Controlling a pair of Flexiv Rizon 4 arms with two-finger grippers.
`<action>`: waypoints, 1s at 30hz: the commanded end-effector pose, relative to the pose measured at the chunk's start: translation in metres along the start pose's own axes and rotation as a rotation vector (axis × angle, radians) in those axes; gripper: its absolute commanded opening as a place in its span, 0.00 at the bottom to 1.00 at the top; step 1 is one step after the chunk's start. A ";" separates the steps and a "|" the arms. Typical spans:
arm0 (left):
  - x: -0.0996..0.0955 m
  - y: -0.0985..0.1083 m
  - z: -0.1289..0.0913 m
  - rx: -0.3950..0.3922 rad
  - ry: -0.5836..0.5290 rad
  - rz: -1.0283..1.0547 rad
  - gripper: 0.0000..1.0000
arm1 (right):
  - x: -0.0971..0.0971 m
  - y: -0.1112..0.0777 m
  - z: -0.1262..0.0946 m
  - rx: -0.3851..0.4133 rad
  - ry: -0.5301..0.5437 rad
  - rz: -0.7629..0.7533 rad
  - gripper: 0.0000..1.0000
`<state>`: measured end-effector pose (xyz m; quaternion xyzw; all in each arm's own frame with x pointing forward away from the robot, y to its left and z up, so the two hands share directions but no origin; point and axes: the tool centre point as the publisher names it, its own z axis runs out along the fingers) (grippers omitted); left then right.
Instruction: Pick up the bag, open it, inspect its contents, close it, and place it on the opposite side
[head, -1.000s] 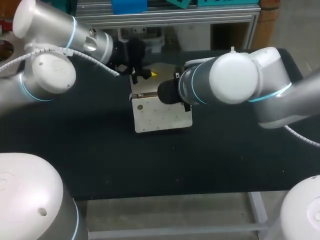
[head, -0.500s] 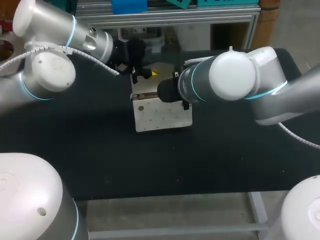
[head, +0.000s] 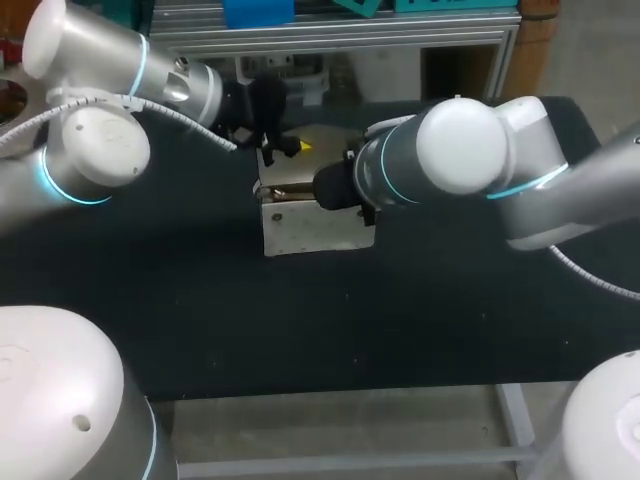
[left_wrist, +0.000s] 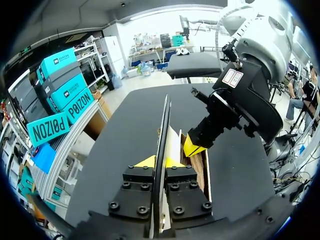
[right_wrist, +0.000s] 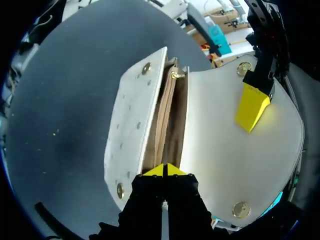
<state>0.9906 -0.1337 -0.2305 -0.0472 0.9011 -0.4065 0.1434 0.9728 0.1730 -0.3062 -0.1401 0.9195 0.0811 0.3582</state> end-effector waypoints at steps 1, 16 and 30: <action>-0.002 -0.001 0.001 0.003 -0.001 -0.005 0.00 | 0.007 0.001 -0.005 0.006 -0.010 0.004 0.00; 0.006 0.000 -0.005 0.033 0.036 0.018 0.00 | 0.011 -0.003 0.015 -0.030 0.052 0.035 0.00; 0.008 -0.002 -0.009 0.047 0.027 0.029 0.00 | 0.020 0.007 0.022 -0.063 0.265 0.032 0.00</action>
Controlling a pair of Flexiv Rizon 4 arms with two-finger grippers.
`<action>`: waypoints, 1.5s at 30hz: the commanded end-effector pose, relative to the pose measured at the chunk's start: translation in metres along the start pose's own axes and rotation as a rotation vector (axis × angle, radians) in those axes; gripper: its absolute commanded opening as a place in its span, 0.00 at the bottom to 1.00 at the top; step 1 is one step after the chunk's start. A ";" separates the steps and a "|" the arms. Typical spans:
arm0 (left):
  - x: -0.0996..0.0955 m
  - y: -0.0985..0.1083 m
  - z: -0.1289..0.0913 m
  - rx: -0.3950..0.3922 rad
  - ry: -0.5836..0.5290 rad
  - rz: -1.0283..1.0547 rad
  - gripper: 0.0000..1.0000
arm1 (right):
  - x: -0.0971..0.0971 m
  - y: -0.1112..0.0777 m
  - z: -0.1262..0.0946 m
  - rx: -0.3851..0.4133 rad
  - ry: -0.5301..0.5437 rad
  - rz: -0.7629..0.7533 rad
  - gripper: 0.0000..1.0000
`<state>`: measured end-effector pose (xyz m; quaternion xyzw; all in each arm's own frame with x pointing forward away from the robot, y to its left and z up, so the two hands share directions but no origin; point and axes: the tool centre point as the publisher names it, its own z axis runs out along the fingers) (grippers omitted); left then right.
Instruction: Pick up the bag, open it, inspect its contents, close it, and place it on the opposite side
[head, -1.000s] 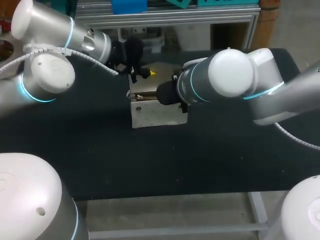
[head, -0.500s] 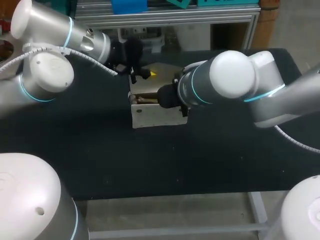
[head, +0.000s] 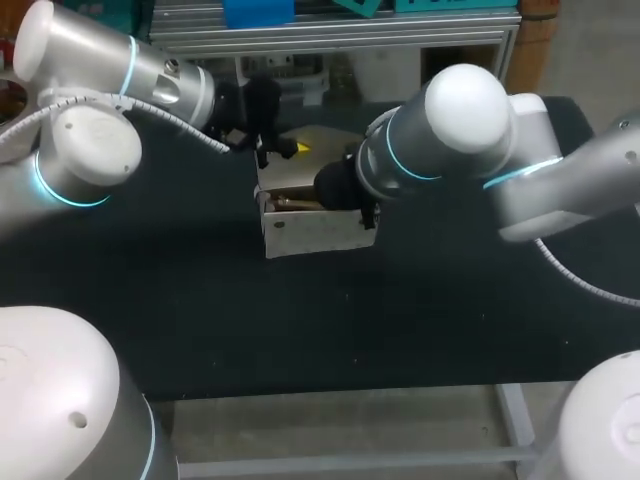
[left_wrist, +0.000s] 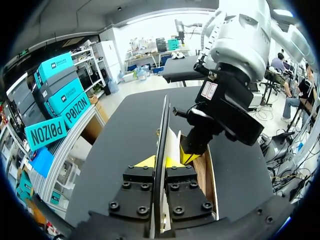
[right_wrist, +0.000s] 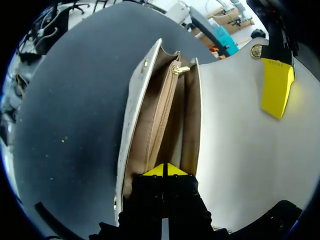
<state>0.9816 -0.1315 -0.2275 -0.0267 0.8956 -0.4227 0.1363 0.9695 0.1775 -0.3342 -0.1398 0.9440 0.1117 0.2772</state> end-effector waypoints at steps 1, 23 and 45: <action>0.001 -0.001 -0.002 0.009 -0.001 0.004 0.00 | 0.000 0.003 0.004 0.015 0.116 -0.007 0.00; 0.008 -0.003 -0.004 0.014 -0.003 0.042 0.00 | 0.013 -0.003 0.013 0.016 0.235 0.025 1.00; 0.007 -0.003 -0.003 0.013 -0.002 0.044 0.00 | 0.013 -0.003 0.013 0.016 0.240 0.025 1.00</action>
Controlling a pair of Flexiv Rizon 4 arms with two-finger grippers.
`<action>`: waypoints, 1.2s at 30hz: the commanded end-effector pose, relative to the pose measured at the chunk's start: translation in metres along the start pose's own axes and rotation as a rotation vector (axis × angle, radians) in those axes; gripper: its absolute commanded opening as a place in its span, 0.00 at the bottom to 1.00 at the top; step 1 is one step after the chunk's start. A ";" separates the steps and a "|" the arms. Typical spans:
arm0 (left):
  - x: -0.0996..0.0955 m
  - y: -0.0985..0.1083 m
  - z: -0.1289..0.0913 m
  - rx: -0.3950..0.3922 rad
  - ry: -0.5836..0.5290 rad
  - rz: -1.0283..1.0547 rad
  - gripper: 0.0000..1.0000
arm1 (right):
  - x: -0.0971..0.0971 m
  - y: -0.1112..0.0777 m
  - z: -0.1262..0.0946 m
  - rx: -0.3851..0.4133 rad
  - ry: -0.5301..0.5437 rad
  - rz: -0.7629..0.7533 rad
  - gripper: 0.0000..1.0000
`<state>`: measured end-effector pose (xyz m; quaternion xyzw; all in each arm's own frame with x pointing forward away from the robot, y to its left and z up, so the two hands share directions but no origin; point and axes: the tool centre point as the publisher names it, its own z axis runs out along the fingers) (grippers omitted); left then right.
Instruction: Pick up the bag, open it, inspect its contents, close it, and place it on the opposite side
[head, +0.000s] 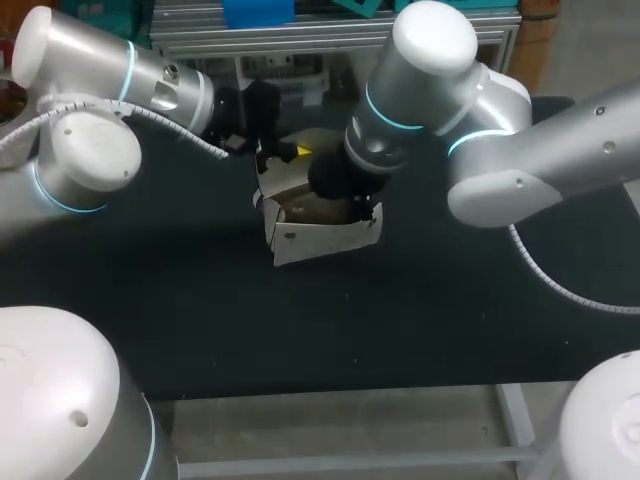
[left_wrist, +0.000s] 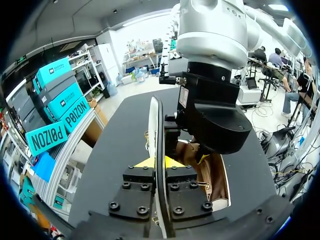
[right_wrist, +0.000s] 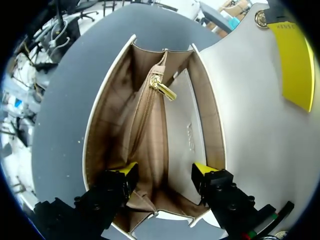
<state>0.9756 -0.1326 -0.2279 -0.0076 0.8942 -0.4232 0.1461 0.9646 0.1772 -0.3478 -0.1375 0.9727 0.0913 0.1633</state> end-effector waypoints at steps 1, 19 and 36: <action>0.001 -0.002 -0.002 0.006 0.000 0.001 0.00 | 0.000 -0.003 0.004 0.002 0.003 -0.002 1.00; 0.000 -0.001 0.000 0.002 0.007 0.000 0.00 | -0.001 -0.001 -0.001 -0.004 -0.022 -0.012 1.00; 0.007 -0.007 -0.002 -0.013 0.004 0.008 0.00 | -0.003 0.013 -0.048 0.013 -0.215 -0.060 0.00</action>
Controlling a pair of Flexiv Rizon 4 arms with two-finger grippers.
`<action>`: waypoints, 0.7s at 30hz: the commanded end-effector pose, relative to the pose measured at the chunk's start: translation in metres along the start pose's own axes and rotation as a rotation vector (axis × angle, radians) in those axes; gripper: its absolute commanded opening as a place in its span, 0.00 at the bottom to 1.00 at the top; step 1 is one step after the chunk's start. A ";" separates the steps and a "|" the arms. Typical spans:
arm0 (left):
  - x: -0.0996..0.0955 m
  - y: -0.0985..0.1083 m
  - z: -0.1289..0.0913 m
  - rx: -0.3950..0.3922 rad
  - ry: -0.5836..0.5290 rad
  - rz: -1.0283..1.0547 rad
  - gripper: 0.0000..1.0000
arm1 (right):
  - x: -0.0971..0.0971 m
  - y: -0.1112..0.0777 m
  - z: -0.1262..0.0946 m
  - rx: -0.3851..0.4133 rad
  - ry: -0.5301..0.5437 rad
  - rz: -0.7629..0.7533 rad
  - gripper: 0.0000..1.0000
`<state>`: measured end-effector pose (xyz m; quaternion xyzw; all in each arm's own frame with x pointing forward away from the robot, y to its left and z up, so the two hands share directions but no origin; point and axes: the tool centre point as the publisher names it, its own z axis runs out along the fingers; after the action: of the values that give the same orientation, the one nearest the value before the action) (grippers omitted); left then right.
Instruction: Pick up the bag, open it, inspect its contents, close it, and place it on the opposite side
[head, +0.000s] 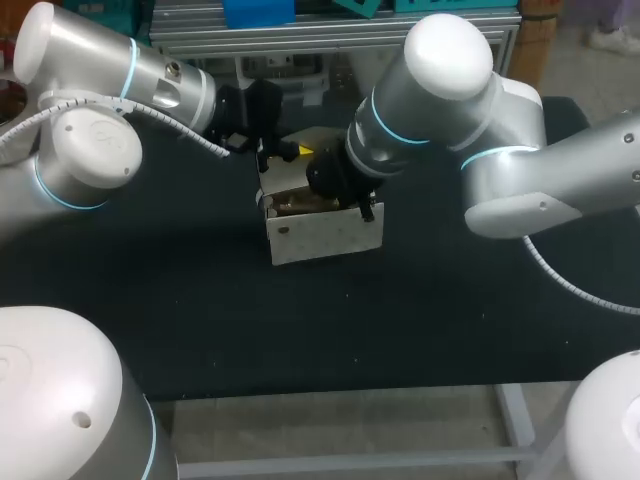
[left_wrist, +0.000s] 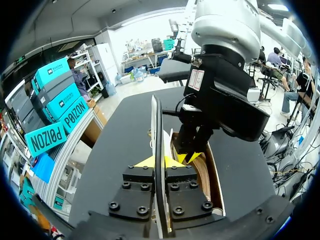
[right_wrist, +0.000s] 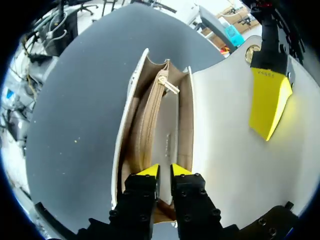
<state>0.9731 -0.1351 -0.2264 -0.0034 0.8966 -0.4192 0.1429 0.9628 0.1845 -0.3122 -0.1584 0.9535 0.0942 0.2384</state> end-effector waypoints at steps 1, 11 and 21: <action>0.005 -0.004 -0.003 -0.005 -0.007 0.002 0.00 | 0.007 0.002 -0.020 0.013 -0.072 -0.004 0.00; 0.016 -0.015 -0.011 -0.016 0.037 -0.042 0.00 | 0.014 0.015 -0.068 0.058 -0.190 -0.036 0.00; 0.023 -0.013 0.000 -0.025 0.241 -0.119 0.00 | 0.032 0.023 -0.103 0.103 -0.259 -0.042 0.00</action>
<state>0.9337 -0.1411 -0.2192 -0.0203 0.9074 -0.4174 0.0445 0.8999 0.1772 -0.2423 -0.1553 0.9219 0.0604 0.3498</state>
